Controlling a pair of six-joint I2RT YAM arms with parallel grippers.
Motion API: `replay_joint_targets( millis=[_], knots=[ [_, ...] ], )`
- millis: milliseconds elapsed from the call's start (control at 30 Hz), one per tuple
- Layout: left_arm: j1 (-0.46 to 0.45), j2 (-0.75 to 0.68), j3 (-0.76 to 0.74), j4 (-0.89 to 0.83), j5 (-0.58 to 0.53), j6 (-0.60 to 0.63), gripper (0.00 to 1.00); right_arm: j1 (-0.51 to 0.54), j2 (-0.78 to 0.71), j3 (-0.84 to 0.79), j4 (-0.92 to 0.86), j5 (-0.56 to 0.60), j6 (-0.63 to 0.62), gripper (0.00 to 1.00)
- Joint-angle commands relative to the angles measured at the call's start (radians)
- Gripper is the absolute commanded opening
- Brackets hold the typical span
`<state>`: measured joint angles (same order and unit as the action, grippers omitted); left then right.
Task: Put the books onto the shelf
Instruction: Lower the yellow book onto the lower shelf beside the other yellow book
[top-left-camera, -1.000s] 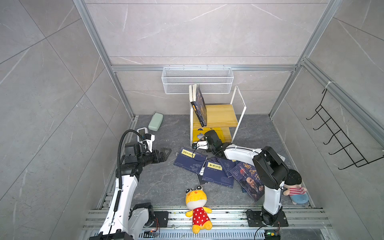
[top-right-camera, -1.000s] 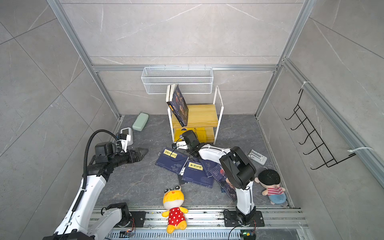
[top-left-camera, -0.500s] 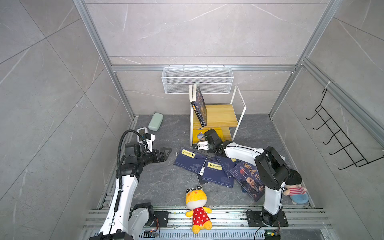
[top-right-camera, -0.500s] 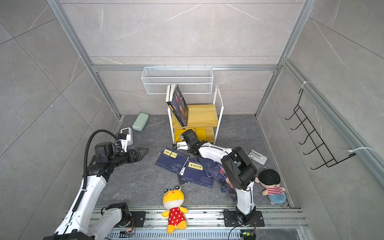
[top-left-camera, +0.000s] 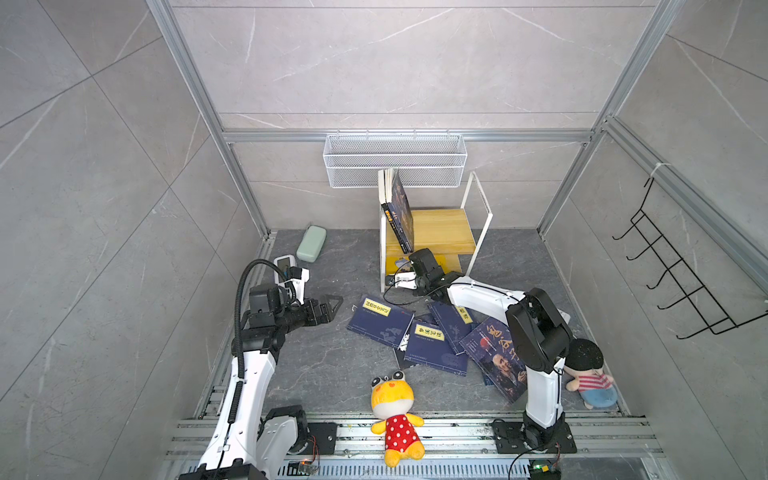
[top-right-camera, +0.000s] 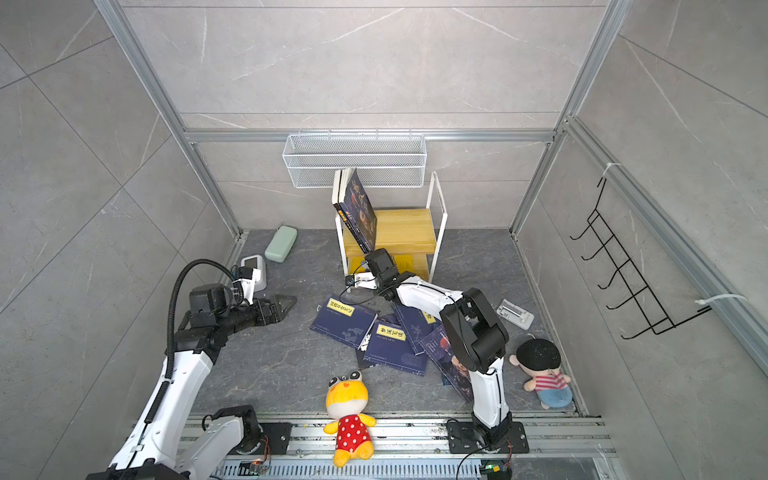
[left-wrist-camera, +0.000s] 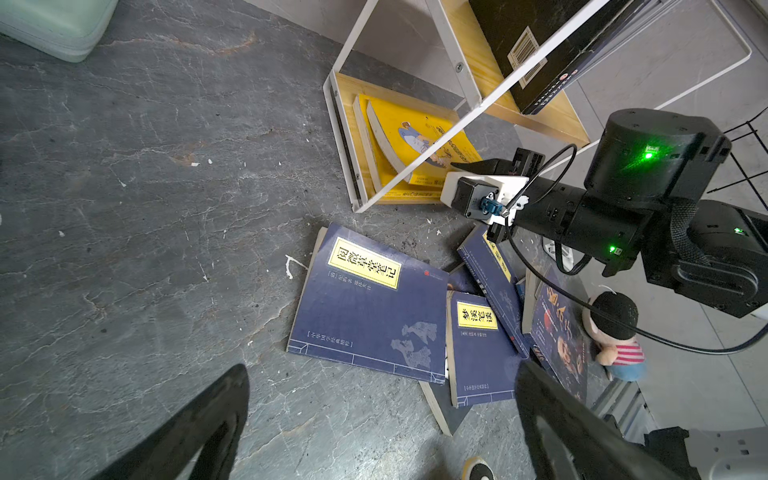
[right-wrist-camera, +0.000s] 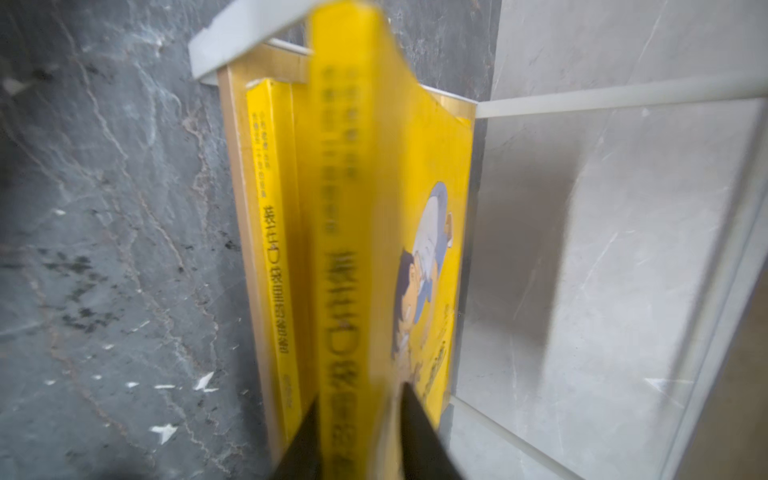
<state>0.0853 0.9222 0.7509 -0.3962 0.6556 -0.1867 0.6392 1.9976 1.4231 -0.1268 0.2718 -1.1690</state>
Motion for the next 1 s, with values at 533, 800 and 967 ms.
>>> replay_joint_targets(
  millis=[533,800,967],
  knots=[
    [0.019,0.007,0.013,0.014,0.004,-0.009,1.0,-0.028,-0.004,0.06,-0.21,-0.081,0.061,0.57],
    [0.022,0.005,0.012,0.02,0.003,-0.01,1.0,-0.038,0.03,0.085,-0.182,-0.062,0.052,0.5],
    [0.026,0.004,0.007,0.019,0.009,-0.011,1.0,-0.038,0.057,0.098,-0.169,-0.037,0.065,0.49]
  ],
)
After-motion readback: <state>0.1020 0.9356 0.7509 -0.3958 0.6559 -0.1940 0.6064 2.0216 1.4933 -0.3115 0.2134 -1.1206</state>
